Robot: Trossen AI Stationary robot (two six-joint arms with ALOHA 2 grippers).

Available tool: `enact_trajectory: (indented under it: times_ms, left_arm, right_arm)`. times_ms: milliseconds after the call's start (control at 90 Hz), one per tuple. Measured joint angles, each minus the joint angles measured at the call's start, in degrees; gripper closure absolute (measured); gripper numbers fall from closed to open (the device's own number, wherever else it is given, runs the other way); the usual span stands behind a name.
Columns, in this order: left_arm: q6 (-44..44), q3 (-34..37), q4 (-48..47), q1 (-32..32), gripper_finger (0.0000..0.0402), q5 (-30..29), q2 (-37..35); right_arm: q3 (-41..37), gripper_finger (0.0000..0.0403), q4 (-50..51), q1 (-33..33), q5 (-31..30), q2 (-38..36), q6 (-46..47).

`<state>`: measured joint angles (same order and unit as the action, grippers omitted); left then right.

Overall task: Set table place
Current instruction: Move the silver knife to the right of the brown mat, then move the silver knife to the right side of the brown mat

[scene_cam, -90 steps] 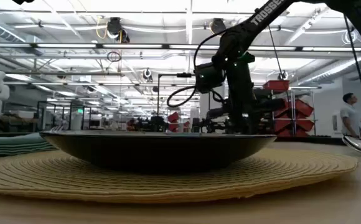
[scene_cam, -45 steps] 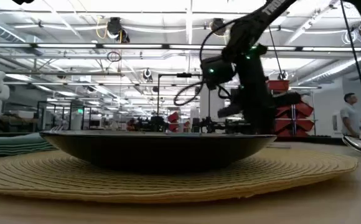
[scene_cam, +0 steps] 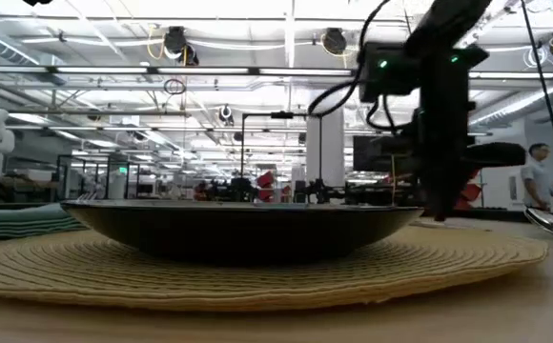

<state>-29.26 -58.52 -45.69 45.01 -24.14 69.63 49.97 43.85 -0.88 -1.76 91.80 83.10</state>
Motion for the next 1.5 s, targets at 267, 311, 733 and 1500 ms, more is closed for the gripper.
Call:
enact_trajectory:
  times_ms: [267,311,733,1500]
  left_arm:
    - [1.55,0.00,2.06,-0.04,0.0314,-0.09,0.00]
    - [1.54,0.00,2.06,-0.04,0.0314,-0.09,0.00]
    - [1.57,0.00,2.06,-0.02,0.0314,-0.10,0.00]
    - [2.71,0.00,2.36,0.00,0.0314,-0.15,0.00]
  right_arm:
    - [-1.57,0.0402,-0.54,6.81,-0.07,-0.32,6.87]
    - [-1.59,0.0402,-0.73,7.35,-0.03,-0.32,7.58]
    - [4.90,0.0403,5.62,9.44,-6.90,-0.54,1.21]
    - [7.13,0.0248,8.79,5.68,-7.07,-0.62,-6.37]
